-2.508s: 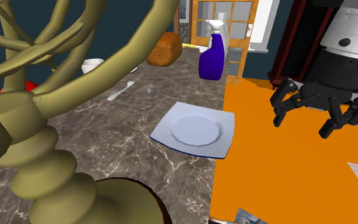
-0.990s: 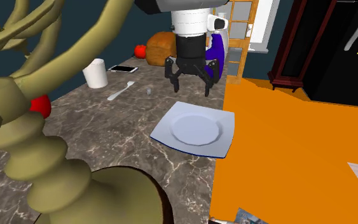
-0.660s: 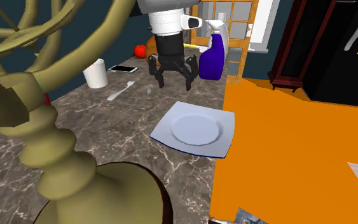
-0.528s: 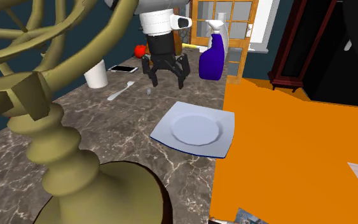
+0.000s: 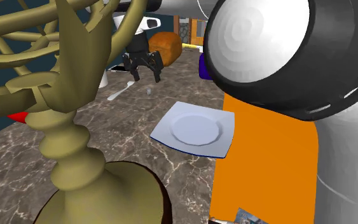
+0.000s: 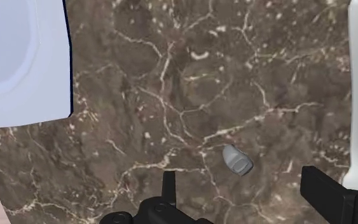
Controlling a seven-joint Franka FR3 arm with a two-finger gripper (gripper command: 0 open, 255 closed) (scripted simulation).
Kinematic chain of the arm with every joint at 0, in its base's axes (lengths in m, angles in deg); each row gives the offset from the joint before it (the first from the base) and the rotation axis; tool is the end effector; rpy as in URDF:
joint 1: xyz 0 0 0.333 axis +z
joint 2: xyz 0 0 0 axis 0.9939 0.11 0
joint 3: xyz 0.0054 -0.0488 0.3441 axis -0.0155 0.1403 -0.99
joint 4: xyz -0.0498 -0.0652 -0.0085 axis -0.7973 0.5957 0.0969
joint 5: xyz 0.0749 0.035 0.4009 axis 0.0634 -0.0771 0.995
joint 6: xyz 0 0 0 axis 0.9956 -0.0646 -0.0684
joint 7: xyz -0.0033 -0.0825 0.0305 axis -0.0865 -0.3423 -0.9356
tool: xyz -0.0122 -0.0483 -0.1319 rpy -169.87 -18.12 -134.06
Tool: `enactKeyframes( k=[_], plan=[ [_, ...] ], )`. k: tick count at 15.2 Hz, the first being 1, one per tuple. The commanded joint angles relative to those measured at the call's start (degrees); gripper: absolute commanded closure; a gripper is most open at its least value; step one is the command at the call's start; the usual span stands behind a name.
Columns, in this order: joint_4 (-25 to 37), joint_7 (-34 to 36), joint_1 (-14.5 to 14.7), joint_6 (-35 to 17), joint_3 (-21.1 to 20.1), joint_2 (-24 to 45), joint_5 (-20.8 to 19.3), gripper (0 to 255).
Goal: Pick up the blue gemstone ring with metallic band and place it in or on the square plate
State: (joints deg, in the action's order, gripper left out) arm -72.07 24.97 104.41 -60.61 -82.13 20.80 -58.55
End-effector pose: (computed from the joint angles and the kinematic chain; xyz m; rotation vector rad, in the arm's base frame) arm 0.4948 0.4970 0.5316 2.9766 -0.2242 0.1068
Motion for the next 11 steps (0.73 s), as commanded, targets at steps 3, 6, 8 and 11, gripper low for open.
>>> enactKeyframes(
  k=[3,6,8,11],
  plan=[
    [3.54,0.93,2.43,0.76,0.99,3.51,-2.09,0],
    [-0.24,1.29,1.04,-2.03,0.84,2.66,-1.7,0],
    [-3.14,1.58,0.02,-4.3,0.77,2.12,-1.48,0],
    [-3.14,1.58,0.02,-4.3,0.77,2.12,-1.48,0]
  ],
)
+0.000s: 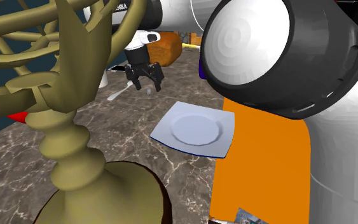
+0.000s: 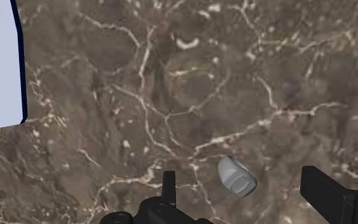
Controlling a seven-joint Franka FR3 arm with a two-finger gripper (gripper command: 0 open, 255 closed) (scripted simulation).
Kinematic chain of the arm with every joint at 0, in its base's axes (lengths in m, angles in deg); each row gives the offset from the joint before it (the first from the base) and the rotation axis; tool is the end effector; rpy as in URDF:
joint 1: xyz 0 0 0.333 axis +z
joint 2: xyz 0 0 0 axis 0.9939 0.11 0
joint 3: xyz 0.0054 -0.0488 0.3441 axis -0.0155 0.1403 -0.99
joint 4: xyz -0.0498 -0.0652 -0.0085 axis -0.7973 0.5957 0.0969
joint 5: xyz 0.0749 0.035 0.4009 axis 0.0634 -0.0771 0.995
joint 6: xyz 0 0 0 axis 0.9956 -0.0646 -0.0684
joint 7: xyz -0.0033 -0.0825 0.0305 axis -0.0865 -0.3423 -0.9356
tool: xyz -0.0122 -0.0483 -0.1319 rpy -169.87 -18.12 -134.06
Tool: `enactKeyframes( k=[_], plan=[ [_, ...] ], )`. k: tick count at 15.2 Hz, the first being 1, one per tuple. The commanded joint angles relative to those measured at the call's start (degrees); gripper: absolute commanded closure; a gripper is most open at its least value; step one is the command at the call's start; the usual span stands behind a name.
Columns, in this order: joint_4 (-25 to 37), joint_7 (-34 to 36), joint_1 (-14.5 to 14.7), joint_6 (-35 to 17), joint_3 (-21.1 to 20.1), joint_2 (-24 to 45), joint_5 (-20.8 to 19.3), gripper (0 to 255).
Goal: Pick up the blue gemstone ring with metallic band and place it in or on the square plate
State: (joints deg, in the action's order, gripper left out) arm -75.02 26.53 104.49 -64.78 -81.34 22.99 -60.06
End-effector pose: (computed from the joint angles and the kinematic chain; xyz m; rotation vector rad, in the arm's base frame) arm 0.5060 0.5038 0.4873 2.9624 -0.2373 0.1137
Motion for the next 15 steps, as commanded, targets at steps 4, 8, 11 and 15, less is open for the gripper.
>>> enactKeyframes(
  k=[4,8,11,15],
  plan=[
    [-0.17,0.02,-0.06,-0.12,-0.01,-0.06,0.02,0],
    [-0.17,0.02,-0.06,-0.12,-0.01,-0.06,0.02,255],
    [-0.17,0.02,-0.06,-0.12,-0.01,-0.06,0.02,255],
    [-0.17,0.02,-0.06,-0.12,-0.01,-0.06,0.02,255]
  ],
)
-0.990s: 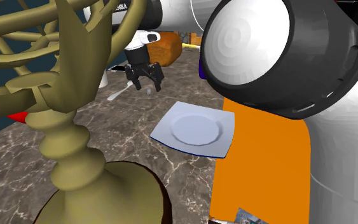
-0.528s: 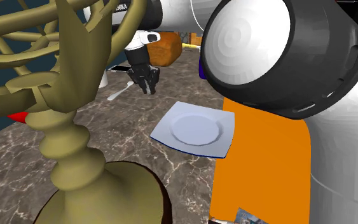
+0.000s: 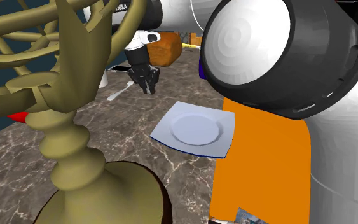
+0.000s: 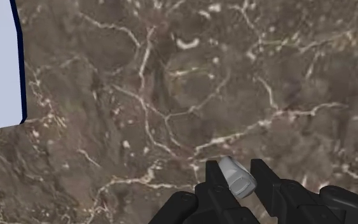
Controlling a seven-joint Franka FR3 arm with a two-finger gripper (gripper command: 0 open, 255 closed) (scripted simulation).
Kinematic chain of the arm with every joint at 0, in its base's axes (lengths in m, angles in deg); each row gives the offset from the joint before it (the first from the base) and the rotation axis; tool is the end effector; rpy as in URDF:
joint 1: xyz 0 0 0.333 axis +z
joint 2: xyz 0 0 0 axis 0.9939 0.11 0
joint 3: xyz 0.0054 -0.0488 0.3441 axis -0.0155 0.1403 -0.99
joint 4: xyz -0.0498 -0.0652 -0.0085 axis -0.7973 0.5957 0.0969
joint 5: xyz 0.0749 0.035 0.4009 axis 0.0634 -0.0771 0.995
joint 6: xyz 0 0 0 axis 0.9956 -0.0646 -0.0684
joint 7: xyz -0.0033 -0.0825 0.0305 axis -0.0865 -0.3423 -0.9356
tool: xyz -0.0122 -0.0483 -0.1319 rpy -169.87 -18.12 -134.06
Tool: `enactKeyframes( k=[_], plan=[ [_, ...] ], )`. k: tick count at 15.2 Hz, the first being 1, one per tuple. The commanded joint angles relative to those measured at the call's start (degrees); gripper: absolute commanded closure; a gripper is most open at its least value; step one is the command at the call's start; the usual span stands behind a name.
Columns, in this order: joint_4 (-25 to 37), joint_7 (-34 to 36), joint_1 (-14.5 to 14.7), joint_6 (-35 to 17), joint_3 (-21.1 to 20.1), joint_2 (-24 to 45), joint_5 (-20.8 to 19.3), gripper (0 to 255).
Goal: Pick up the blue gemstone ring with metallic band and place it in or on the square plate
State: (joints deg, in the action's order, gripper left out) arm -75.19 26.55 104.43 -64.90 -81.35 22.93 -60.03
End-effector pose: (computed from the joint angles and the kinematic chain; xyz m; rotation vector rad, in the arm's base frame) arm 0.5059 0.5037 0.4868 2.9626 -0.2374 0.1137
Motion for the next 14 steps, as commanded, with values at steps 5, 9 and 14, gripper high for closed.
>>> enactKeyframes(
  k=[5,9,14],
  plan=[
    [5.01,-0.9,1.4,4.13,0.1,0.6,-0.26,255],
    [9.84,-1.69,2.94,7.77,0.34,1.54,-0.77,255],
    [17.5,-2.92,5.68,12.97,0.93,3.54,-1.93,255]
  ],
)
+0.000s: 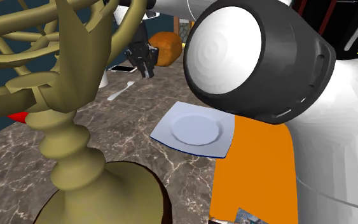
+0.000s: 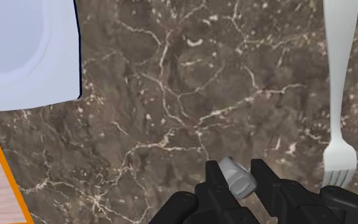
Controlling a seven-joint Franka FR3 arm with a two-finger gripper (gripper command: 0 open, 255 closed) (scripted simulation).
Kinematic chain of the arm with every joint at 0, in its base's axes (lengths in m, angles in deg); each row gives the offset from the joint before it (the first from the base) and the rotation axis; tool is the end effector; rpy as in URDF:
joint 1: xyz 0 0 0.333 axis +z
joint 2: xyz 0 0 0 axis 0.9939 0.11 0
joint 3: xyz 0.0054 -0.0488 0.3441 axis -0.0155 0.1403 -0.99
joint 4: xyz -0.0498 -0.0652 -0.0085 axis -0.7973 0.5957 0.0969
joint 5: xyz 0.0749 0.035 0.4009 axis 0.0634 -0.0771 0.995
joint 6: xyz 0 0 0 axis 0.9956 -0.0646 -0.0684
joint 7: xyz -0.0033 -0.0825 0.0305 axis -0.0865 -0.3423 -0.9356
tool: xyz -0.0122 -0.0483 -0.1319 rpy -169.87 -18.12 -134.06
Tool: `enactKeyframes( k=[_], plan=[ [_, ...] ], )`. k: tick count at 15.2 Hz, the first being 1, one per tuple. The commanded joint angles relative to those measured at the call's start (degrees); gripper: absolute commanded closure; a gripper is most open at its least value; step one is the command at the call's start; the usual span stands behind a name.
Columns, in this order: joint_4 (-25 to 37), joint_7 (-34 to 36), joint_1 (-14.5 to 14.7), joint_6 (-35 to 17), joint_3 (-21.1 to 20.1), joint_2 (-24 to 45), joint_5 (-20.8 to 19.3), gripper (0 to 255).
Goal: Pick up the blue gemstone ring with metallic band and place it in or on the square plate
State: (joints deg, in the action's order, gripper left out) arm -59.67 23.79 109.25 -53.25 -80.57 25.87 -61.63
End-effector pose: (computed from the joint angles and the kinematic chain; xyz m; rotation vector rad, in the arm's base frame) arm 0.5079 0.5042 0.5576 2.9630 -0.2369 0.1146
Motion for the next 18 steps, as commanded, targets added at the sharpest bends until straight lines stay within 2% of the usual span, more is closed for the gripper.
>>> enactKeyframes(
  k=[1,5,7,9,11,14,18],
  plan=[
    [3.85,-0.47,1.58,2.49,0.33,1.16,-0.67,255],
    [11.6,-1.82,4.72,6.99,1.27,3.78,-2.18,255],
    [-4.45,-0.36,-3.35,0.95,-1.68,-5.53,2.28,255],
    [-15.1,-0.78,-9.03,-3.09,-3.27,-12.83,6.27,255],
    [-23.68,-2.3,-13.54,-6.32,-3.97,-19.68,10.34,255],
    [-34.38,-6.06,-18.51,-10.0,-3.66,-29.73,16.56,255],
    [-46.03,-12.38,-21.53,-12.81,-0.73,-42.46,24.05,255]
  ],
)
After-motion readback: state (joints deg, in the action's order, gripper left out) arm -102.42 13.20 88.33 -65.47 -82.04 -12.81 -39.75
